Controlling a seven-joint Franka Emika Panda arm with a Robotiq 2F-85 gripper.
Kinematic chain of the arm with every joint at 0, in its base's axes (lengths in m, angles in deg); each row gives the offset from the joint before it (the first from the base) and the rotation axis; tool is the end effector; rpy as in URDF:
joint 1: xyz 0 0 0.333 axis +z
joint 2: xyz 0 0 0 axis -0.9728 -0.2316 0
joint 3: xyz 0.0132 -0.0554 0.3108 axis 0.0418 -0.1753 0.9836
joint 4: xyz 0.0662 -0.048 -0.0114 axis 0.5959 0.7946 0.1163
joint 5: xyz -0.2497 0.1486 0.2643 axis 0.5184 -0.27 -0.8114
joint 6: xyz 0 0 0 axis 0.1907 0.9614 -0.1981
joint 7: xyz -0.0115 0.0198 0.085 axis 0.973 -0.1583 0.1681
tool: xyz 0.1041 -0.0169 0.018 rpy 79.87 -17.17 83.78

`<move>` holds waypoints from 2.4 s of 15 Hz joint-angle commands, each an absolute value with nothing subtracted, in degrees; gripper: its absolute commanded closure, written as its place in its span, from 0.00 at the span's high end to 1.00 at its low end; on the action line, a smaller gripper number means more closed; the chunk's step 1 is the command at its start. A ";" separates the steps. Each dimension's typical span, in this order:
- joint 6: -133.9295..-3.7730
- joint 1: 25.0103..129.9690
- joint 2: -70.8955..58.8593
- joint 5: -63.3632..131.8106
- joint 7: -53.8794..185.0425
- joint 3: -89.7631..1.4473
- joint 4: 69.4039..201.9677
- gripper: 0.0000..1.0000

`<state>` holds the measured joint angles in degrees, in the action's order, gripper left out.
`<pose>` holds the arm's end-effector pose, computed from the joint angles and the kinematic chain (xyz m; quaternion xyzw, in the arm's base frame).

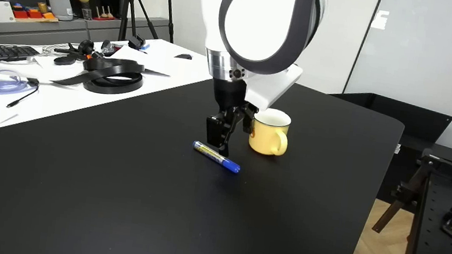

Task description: Take the marker out of the cup, put it on the table then put it back in the cup

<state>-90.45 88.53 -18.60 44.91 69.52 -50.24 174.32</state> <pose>0.5142 0.0194 0.1266 0.9937 0.0617 -0.0264 0.0895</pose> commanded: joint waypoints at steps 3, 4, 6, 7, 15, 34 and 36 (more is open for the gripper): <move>-87.86 87.00 -16.95 44.57 68.96 -48.12 175.58 1.00; -87.31 85.57 -16.77 42.99 67.15 -46.26 175.74 1.00; -86.17 83.58 -16.71 40.80 64.55 -43.55 175.80 1.00; -87.59 85.45 -18.55 42.92 67.12 -45.57 174.55 1.00; -89.42 84.05 -20.31 41.32 65.11 -43.30 172.67 1.00; -93.53 80.64 -22.28 37.23 63.70 -42.40 169.81 0.05; -93.27 82.06 -19.57 38.69 64.51 -44.01 171.33 0.05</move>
<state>-93.39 80.73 -23.48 37.56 64.02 -42.30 169.24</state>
